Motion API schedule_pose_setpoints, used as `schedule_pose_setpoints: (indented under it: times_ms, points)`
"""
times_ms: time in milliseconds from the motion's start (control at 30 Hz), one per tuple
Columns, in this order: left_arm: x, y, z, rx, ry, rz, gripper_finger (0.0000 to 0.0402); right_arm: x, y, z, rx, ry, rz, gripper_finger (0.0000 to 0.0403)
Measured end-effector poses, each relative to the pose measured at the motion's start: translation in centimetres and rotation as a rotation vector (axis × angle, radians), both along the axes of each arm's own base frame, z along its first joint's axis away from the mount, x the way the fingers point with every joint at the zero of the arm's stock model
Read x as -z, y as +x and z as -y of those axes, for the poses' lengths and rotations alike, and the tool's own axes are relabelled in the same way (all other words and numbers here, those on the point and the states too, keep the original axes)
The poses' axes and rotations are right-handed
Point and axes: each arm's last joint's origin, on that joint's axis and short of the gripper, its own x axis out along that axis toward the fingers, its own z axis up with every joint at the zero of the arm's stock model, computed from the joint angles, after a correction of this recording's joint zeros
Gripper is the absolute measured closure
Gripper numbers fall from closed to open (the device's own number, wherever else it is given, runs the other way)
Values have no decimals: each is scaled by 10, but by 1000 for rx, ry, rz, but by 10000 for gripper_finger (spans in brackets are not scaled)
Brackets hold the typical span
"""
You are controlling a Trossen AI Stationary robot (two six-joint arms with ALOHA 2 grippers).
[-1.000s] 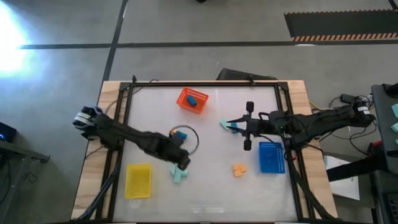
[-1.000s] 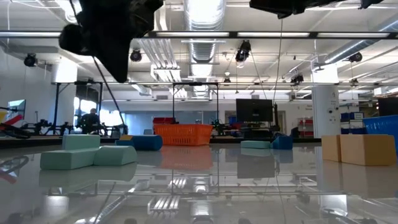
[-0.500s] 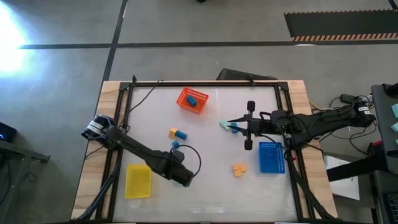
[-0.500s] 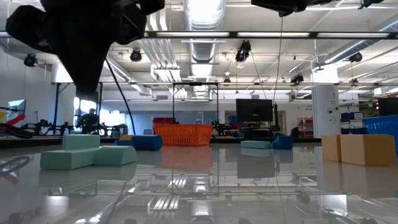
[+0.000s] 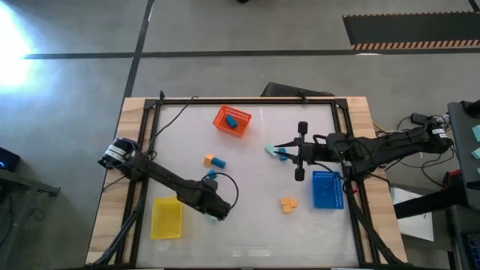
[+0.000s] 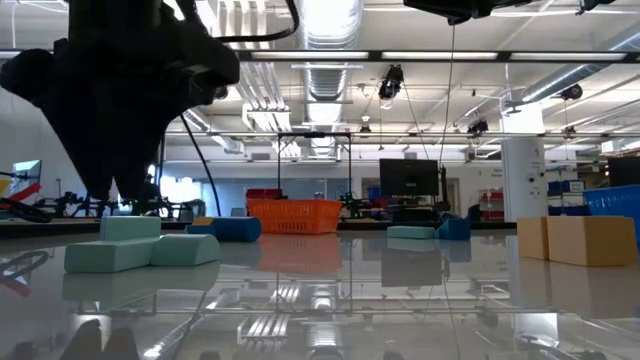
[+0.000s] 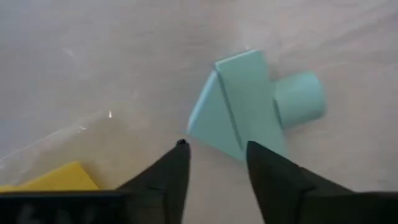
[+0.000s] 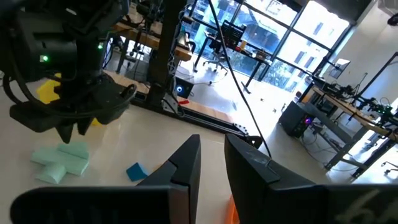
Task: Sort & place blocks by color
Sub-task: Put the green block into the yellow bin
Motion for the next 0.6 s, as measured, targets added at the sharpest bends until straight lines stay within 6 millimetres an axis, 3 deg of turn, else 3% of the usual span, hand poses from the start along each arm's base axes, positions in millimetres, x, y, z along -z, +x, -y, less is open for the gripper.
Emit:
schedule_pose_setpoints:
  times_ms: [200, 600]
  points:
    - [6, 0, -8, 7, 52, 7, 188, 0, 0, 0, 0, 0, -3, 339]
    - [21, -1, -12, -3, 55, 28, 202, 1, 0, 0, 0, 0, -6, 339]
